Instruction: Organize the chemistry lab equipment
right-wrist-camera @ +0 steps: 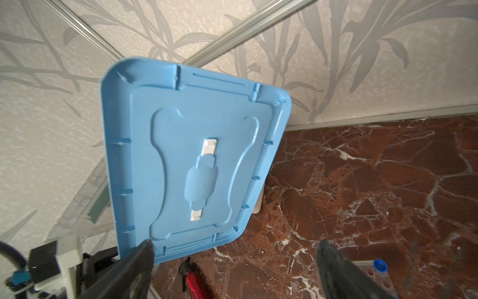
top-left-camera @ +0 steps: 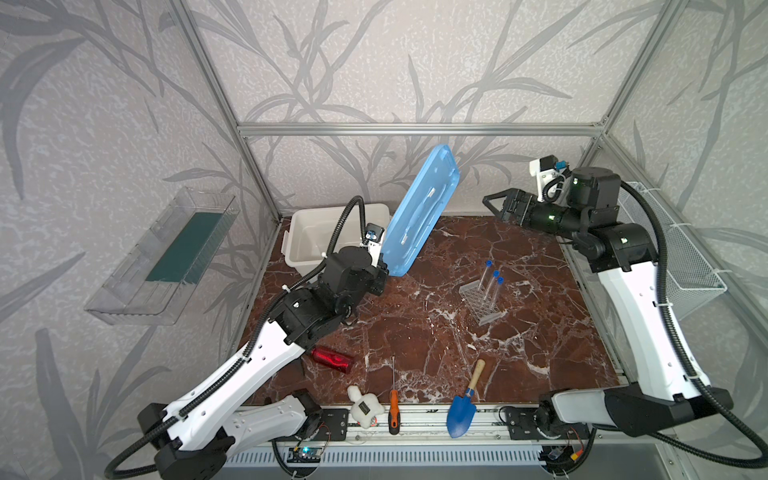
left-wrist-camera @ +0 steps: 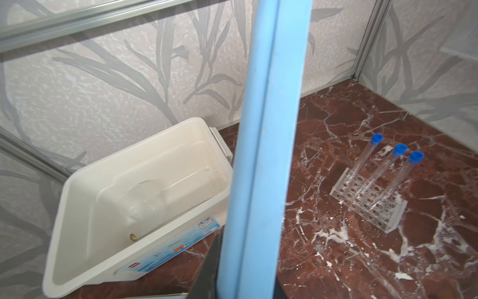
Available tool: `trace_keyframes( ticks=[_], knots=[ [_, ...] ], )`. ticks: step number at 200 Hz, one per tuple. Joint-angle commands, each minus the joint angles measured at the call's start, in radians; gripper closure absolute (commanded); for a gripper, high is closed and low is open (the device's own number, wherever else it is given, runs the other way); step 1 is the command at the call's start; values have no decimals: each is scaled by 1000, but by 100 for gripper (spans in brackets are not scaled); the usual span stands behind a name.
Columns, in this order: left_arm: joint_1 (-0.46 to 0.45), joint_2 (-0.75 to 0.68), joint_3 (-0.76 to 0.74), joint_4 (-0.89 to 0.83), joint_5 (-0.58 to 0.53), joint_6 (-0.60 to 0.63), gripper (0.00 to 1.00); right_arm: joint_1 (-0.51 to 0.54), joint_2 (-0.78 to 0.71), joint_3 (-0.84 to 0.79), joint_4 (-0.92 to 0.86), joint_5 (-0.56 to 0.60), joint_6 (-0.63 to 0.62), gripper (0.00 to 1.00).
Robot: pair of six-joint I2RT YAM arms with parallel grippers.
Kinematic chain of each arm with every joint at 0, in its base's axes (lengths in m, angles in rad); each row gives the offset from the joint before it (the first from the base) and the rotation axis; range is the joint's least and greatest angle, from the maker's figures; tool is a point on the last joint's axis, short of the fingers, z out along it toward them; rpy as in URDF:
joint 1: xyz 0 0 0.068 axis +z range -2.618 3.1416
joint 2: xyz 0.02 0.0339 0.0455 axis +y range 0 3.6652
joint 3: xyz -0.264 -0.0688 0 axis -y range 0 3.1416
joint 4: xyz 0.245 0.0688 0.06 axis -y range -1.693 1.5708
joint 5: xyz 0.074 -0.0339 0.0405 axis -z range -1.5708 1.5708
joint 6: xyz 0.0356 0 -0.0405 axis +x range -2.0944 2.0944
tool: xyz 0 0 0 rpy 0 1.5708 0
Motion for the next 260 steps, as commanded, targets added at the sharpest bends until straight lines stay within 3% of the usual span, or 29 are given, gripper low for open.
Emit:
trace_keyframes(
  ticks=[1, 18, 53, 79, 106, 156, 197, 219, 247, 260],
  knots=[
    [-83, -20, -33, -2, -184, 152, 100, -28, 69, 78, -74, -142, 61, 4],
    [-171, -9, -63, 24, -322, 216, 100, -28, 119, 160, -136, -160, 56, 4],
    [-262, 6, -107, 76, -455, 258, 100, -26, 162, 194, -215, -174, 47, 4],
    [-330, -5, -151, 168, -549, 316, 100, -26, 163, 143, -237, -179, 39, 5],
    [-400, -2, -199, 259, -617, 389, 100, -25, 130, 29, -146, -232, 85, 7],
    [-445, -12, -273, 352, -646, 427, 100, -25, 116, -66, -74, -243, 102, 21],
    [-467, -38, -322, 299, -609, 324, 100, -25, 123, -118, 18, -272, 194, 48],
    [-490, -40, -352, 321, -603, 299, 98, -26, 124, -145, 71, -289, 229, 57],
    [-509, -29, -387, 332, -557, 245, 89, -26, 115, -178, 136, -302, 267, 66],
    [-520, -22, -405, 363, -552, 237, 95, -24, 109, -184, 159, -298, 278, 65]
  ],
)
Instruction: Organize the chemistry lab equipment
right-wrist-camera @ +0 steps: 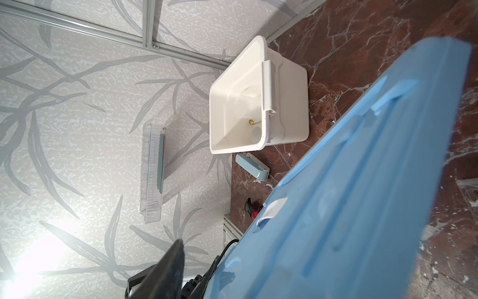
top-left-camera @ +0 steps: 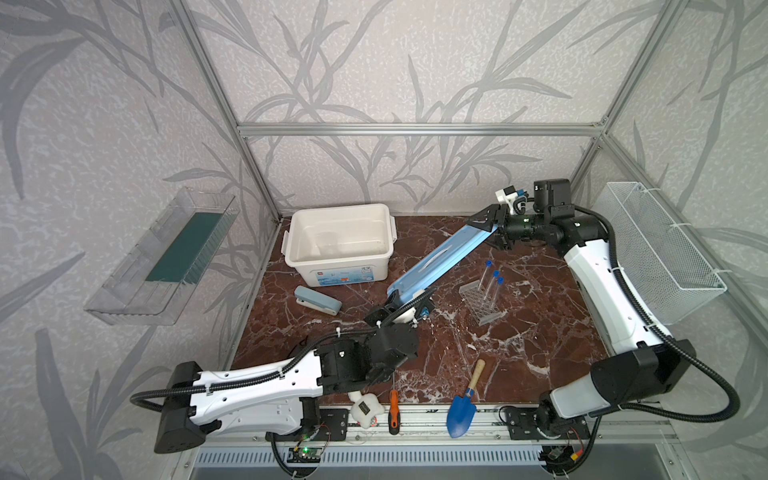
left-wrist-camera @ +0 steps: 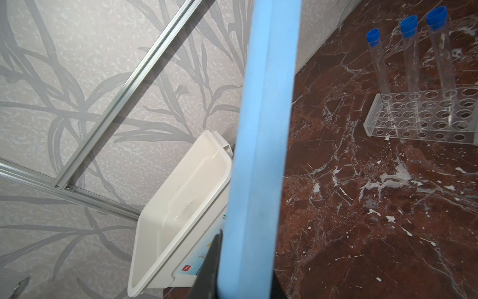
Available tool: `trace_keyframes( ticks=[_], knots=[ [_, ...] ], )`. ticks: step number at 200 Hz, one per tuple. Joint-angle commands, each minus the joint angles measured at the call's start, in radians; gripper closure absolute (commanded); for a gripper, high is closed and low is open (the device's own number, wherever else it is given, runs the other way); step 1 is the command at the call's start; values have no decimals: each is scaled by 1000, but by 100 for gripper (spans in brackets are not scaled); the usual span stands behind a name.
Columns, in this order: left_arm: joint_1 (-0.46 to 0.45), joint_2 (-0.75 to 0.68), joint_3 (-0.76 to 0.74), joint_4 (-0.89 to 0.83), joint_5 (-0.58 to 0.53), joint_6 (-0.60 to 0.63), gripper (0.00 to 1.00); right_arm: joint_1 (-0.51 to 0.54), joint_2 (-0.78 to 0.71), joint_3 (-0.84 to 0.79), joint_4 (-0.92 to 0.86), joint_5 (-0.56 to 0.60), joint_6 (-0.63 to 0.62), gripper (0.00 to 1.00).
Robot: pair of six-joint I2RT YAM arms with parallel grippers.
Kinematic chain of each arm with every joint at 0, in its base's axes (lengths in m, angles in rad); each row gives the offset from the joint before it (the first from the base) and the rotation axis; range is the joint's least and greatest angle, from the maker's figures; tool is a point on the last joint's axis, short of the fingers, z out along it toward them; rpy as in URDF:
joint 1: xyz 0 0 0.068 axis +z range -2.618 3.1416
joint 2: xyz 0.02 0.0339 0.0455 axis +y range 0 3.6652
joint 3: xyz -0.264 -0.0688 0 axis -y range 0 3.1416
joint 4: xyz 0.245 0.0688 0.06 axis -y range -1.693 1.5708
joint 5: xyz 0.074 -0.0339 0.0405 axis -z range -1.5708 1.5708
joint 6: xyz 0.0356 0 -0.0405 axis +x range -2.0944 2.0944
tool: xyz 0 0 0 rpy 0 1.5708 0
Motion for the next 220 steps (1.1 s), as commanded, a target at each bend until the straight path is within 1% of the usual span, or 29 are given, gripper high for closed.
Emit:
trace_keyframes(
  ticks=[1, 7, 18, 27, 37, 46, 59, 79, 90, 108, 119, 133, 146, 172, 189, 204, 220],
  knots=[
    [-27, -18, -28, 49, 13, -44, 95, -12, -31, -9, 121, 16, 1, 65],
    [-28, -12, -29, 59, -7, -51, 100, -12, -26, 1, 114, 9, -4, 59],
    [-27, 1, -23, 66, -84, -57, 100, -14, -15, 32, 73, 8, -31, 40],
    [-25, 4, -27, 92, -140, -24, 100, -15, -5, 62, 16, 27, -66, 31],
    [-25, 3, -45, 163, -207, 50, 100, -23, 6, 88, -42, 45, -97, 27],
    [-25, -2, -54, 188, -232, 94, 100, -31, 9, 95, -64, 51, -110, 24],
    [-25, -12, -56, 188, -249, 120, 100, -37, 13, 96, -77, 47, -117, 20],
    [-25, -25, -65, 191, -267, 140, 100, -37, 25, 109, -103, 43, -123, 17],
    [-25, -38, -76, 206, -264, 151, 100, -37, 27, 109, -97, 44, -121, 17],
    [-28, -58, -82, 195, -215, 137, 100, -30, 36, 97, -68, 5, -108, 21],
    [-30, -55, -80, 193, -207, 139, 100, -25, 44, 95, -71, -6, -111, 24],
    [-33, -41, -81, 200, -210, 164, 100, -23, 50, 92, -78, -2, -119, 32],
    [-33, -38, -89, 221, -206, 182, 100, -23, 52, 91, -75, -3, -118, 42],
    [-34, -38, -87, 219, -192, 168, 100, -23, 54, 93, -74, 0, -121, 58],
    [-35, -38, -86, 212, -180, 156, 92, -22, 54, 74, -42, -14, -102, 66],
    [-34, -42, -89, 206, -156, 144, 87, -21, 54, 52, 12, -41, -70, 67],
    [-35, -52, -95, 199, -123, 136, 87, -13, 59, 51, 18, -51, -67, 61]
  ],
)
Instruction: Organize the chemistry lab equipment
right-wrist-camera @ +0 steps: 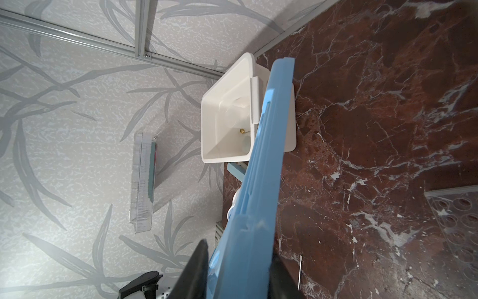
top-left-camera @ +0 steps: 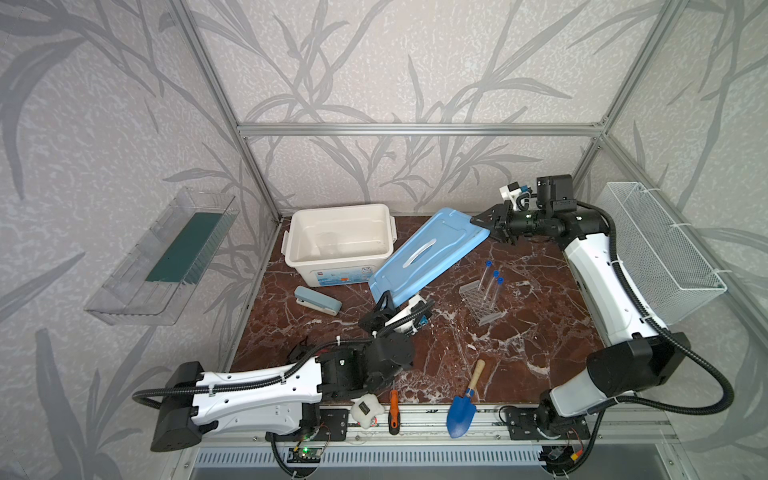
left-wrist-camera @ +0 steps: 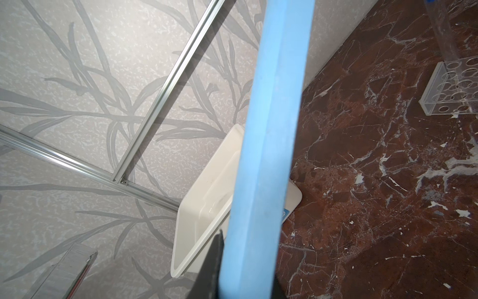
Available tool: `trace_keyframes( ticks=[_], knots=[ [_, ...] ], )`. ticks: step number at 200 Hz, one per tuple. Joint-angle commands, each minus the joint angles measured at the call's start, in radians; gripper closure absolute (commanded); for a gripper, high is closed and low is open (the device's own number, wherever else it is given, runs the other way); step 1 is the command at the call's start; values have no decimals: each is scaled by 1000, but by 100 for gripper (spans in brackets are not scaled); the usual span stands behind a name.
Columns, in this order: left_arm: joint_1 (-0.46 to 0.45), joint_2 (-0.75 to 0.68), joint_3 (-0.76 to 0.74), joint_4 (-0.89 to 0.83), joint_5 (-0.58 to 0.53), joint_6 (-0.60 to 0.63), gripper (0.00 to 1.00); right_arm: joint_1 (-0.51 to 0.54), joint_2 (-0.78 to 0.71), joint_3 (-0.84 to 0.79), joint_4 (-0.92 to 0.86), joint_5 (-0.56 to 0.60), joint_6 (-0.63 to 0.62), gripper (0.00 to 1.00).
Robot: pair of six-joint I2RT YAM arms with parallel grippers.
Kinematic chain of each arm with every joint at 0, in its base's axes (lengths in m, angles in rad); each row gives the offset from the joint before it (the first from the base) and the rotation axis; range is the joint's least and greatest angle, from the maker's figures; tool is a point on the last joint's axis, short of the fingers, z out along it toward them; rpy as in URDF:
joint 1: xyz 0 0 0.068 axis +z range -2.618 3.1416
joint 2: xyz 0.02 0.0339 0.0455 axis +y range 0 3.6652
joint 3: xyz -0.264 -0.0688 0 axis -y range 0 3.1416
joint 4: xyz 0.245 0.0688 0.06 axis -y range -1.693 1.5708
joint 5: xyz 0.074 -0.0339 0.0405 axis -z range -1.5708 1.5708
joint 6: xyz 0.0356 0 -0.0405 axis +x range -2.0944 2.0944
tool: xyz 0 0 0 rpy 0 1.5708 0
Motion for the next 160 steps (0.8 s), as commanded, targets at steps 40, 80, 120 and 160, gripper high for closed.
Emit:
trace_keyframes(
  ticks=[40, 80, 120, 160],
  knots=[
    [-6, -19, -6, 89, 68, -24, 84, 25, 14, -18, 53, -54, -28, 64],
    [-6, -15, -17, 102, 70, -39, 61, 24, 1, -36, 96, -60, -1, 76],
    [-6, -73, -29, 63, 141, -131, 54, 24, -19, -39, 148, -69, 35, 86],
    [-2, -152, -28, 22, 280, -251, 44, 4, -79, -54, 159, -70, 50, 89]
  ],
)
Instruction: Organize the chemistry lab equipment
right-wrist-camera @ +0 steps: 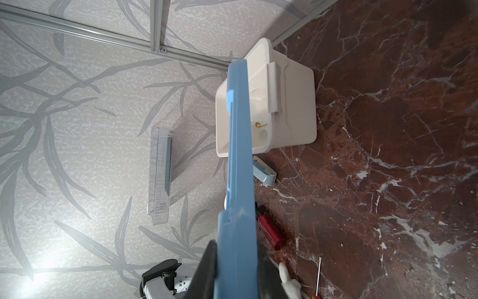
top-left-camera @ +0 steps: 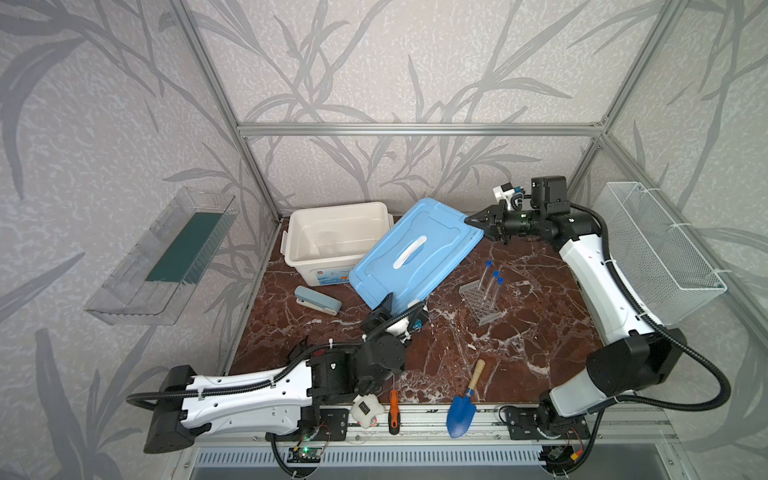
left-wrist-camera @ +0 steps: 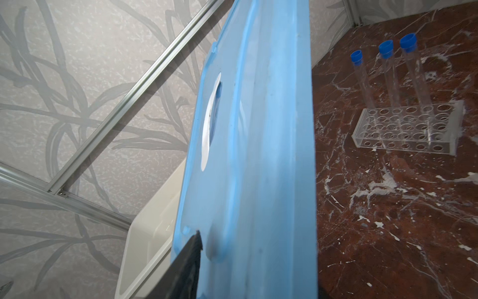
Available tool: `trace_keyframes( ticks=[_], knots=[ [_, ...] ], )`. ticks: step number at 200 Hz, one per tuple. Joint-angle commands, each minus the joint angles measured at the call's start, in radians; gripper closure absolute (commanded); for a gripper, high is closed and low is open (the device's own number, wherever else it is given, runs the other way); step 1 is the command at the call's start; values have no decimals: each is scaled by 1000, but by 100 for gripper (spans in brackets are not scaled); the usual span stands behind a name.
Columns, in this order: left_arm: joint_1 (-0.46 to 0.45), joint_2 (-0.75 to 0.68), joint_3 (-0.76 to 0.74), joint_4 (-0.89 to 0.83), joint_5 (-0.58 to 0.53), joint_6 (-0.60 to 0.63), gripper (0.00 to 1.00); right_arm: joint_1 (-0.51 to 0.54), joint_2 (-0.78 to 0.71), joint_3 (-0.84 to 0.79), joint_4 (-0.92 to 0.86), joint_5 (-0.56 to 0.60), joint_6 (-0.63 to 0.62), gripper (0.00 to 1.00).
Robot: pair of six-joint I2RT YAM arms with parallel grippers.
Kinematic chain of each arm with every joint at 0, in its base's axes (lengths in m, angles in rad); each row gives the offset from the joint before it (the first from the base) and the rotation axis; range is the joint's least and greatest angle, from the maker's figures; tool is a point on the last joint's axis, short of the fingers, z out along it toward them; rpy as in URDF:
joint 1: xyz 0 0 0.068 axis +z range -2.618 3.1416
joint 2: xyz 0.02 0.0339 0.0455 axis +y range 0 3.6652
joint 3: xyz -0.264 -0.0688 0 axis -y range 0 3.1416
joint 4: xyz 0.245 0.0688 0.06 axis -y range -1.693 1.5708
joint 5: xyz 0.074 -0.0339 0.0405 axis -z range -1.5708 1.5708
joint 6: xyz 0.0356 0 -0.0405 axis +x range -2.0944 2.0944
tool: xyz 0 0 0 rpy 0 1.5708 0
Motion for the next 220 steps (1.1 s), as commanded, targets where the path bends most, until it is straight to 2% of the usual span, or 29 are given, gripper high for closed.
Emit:
trace_keyframes(
  ticks=[1, 23, 34, 73, 98, 110, 126, 146, 164, 182, 202, 220],
  knots=[
    [6, -67, 4, 11, 93, -117, 44, -10, -73, -16, 63, -11, -29, 89],
    [30, -117, 19, -29, 239, -193, 37, -11, -108, -62, 181, -30, 45, 91],
    [39, -131, 23, -40, 278, -213, 36, -11, -130, -98, 276, -36, 101, 91],
    [51, -146, -1, -77, 323, -250, 34, -10, -151, -136, 460, -33, 224, 92],
    [53, -143, -17, -88, 314, -258, 27, -11, -160, -155, 573, -31, 317, 95],
    [54, -135, -16, -98, 297, -263, 21, -11, -166, -151, 582, -23, 324, 96],
    [66, -138, -16, -101, 288, -294, 18, -11, -165, -139, 574, -18, 316, 96],
    [149, -159, 5, -130, 395, -401, 17, -11, -168, -146, 600, -15, 329, 96],
    [254, -182, 5, -102, 520, -544, 21, -9, -173, -147, 606, -10, 329, 97],
    [337, -131, -9, -28, 650, -685, 24, -4, -168, -143, 500, -1, 254, 98],
    [342, -4, 18, 13, 633, -762, 24, 7, -170, -225, 565, -11, 262, 98],
    [365, 44, -9, 100, 631, -840, 24, 35, -133, -230, 595, -30, 269, 98]
  ],
)
